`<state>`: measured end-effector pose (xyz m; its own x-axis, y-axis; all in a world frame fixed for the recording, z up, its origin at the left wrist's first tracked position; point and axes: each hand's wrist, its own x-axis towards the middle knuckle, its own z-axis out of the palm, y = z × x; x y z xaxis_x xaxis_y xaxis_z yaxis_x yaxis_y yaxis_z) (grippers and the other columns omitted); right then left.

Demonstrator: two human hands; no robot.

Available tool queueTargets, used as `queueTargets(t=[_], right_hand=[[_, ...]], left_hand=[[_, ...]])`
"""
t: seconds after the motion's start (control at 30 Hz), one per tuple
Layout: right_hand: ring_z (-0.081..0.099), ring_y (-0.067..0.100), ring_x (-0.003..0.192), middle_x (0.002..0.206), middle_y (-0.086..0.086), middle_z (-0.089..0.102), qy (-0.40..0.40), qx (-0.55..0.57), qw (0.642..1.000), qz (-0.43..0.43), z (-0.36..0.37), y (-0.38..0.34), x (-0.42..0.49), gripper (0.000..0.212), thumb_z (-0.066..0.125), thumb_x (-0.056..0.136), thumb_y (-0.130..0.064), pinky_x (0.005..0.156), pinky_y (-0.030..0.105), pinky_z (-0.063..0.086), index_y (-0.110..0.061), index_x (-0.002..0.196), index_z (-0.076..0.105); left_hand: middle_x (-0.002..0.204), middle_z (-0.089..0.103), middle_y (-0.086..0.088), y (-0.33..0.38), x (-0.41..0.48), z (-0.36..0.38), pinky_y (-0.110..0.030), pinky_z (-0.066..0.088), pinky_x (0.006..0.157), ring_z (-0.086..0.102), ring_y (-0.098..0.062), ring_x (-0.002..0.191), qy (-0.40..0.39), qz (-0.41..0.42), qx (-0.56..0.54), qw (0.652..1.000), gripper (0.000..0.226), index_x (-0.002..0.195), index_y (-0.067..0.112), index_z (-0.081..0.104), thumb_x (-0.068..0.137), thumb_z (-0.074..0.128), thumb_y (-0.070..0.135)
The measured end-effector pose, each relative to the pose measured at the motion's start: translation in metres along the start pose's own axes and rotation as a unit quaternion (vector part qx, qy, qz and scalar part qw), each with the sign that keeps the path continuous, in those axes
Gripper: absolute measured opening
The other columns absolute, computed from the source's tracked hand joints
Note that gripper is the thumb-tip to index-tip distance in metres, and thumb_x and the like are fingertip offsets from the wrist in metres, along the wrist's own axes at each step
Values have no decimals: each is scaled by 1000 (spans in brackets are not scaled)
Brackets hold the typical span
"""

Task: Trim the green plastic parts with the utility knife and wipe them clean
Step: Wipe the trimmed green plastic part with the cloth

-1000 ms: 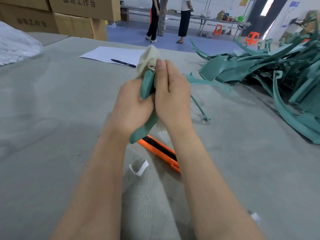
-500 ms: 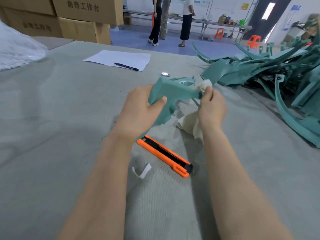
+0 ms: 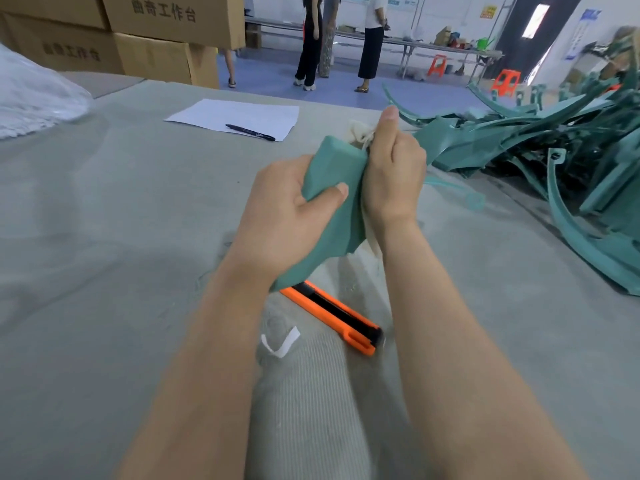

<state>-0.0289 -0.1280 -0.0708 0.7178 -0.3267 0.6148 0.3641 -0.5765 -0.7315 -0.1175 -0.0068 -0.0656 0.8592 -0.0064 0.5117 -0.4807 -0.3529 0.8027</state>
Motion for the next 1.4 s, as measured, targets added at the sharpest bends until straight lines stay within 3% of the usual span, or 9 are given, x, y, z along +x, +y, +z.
queueTargets(t=[0.17, 0.33, 0.43, 0.7, 0.83, 0.97, 1.07, 1.23, 1.4], right_hand=[[38, 25, 68, 57, -1, 40, 50, -16, 996, 72, -4, 23, 16, 57, 25, 105, -35, 63, 33, 26, -24, 49, 27], [58, 32, 94, 106, 22, 66, 142, 21, 952, 271, -25, 75, 10, 55, 23, 105, -37, 84, 38, 44, -11, 74, 60], [57, 32, 115, 126, 20, 60, 223, 153, 879, 394, -33, 84, 15, 57, 25, 105, -41, 97, 35, 44, 2, 118, 60], [60, 32, 111, 126, 14, 61, 301, 494, 699, 420, -58, 56, 13, 45, 29, 105, -35, 94, 44, 50, -5, 131, 52], [64, 21, 62, 69, 4, 64, 149, 562, 730, 360, -45, 15, 2, 31, 38, 104, -29, 57, 30, 57, -13, 84, 56], [65, 17, 103, 111, 7, 68, -36, 301, 915, 266, -17, -12, -22, 31, 38, 104, -29, 90, 35, 51, -9, 117, 58], [56, 22, 114, 122, 6, 60, -34, 168, 966, 195, -15, 1, -28, 37, 37, 104, -28, 87, 20, 40, -2, 129, 46], [53, 28, 85, 90, 17, 59, 0, 59, 973, 222, -11, 20, -25, 37, 33, 104, -33, 73, 34, 38, -5, 93, 56], [65, 30, 87, 87, 8, 68, 15, 213, 895, 392, -14, 34, -26, 35, 42, 93, -44, 83, 41, 52, -18, 85, 65]], left_hand=[[77, 68, -3, 5, -6, -17, -33, 52, 62, 65, -21, 70, 10, 19, 38, 999, 12, 77, 14, 64, 88, 61, 14], [75, 67, -4, 8, -1, -28, -24, 46, 61, 61, -18, 69, 12, 46, 78, 996, 12, 79, 15, 66, 84, 57, 21], [74, 68, -3, -1, 1, -24, -26, 49, 64, 63, -16, 74, 3, 3, 76, 997, 16, 77, 25, 64, 89, 61, 15], [86, 71, -2, -18, 6, -21, -43, 54, 79, 67, -24, 86, 111, -87, 31, 989, 7, 89, 17, 67, 89, 60, 16], [87, 68, 5, -4, 9, 1, -35, 52, 84, 66, -20, 90, 136, -92, -14, 986, 9, 90, 22, 63, 91, 58, 14], [88, 69, -5, 10, 7, 22, -29, 45, 75, 60, -17, 83, 31, -8, 53, 998, 15, 97, 10, 66, 91, 56, 19], [92, 71, -10, 4, 9, 15, -38, 50, 82, 64, -24, 89, 1, -35, 9, 999, 14, 98, 5, 67, 92, 57, 14], [89, 70, -11, -1, 1, 23, -41, 50, 79, 63, -30, 88, -49, -34, 22, 998, 14, 94, 4, 66, 91, 56, 13], [55, 48, 8, -5, -3, 30, -26, 28, 54, 47, -10, 55, -69, 12, 147, 987, 33, 62, 24, 42, 93, 53, 18]])
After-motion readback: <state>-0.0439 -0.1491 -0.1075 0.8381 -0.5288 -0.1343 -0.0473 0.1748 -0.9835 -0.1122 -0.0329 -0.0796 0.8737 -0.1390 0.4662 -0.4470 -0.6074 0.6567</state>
